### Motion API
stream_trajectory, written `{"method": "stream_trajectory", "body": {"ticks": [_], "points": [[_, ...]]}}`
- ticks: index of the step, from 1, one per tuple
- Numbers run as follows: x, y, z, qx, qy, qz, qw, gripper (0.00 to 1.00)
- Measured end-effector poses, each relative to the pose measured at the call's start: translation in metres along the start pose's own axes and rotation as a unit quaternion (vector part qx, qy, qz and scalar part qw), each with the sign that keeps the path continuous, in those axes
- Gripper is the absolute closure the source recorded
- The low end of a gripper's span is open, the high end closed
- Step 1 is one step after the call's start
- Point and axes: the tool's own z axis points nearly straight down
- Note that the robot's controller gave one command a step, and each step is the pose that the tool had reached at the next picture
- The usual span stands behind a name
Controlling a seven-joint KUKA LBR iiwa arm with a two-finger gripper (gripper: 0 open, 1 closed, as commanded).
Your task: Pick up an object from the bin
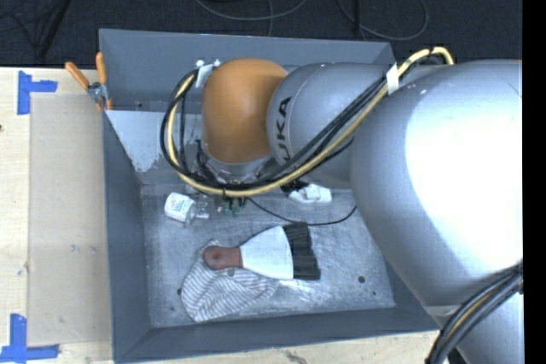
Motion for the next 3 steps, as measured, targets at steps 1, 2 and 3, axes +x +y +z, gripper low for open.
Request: {"method": "stream_trajectory", "body": {"ticks": [1,2,3], "points": [[0.002,-0.001,-0.005,0.001,0.0029,0.000,1.0000,1.00],[0.003,-0.001,-0.023,0.001,0.0041,0.000,1.0000,1.00],[0.000,0.000,-0.041,0.000,-0.0008,0.001,1.0000,1.00]]}}
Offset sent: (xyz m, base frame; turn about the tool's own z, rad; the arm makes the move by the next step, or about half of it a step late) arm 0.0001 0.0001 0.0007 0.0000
